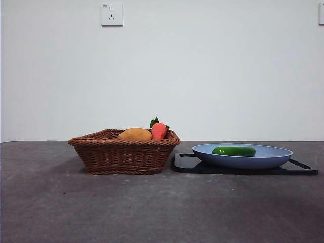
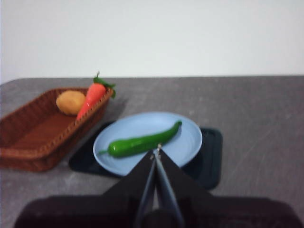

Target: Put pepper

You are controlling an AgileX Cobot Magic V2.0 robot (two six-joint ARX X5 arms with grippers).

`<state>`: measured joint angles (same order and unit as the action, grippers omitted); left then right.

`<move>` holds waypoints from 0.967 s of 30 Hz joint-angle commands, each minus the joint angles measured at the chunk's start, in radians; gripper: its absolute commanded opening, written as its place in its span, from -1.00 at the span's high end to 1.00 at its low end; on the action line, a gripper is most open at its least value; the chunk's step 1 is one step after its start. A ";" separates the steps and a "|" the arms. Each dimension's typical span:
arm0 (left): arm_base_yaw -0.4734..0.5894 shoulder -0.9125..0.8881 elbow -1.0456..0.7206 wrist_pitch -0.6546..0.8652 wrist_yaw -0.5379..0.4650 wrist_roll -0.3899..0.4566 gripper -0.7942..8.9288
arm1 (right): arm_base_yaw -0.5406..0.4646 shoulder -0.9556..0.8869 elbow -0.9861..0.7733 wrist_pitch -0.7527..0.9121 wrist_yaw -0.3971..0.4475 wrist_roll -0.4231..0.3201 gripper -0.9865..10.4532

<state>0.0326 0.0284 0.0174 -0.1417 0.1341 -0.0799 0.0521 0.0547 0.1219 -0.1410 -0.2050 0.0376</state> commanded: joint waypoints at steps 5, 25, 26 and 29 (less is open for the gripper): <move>0.003 -0.005 -0.011 0.010 0.001 -0.006 0.82 | 0.000 -0.056 -0.060 0.008 0.005 0.018 0.81; 0.003 -0.005 -0.011 0.010 0.001 -0.006 0.82 | 0.000 -0.055 -0.114 -0.016 0.003 0.070 0.81; 0.003 -0.005 -0.011 0.010 0.001 -0.006 0.82 | 0.000 -0.055 -0.114 -0.017 0.003 0.070 0.81; 0.003 -0.005 -0.011 0.010 0.001 -0.006 0.82 | 0.000 -0.055 -0.114 -0.016 0.003 0.070 0.81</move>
<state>0.0326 0.0284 0.0174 -0.1413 0.1341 -0.0799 0.0521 0.0036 0.0177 -0.1577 -0.2050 0.0952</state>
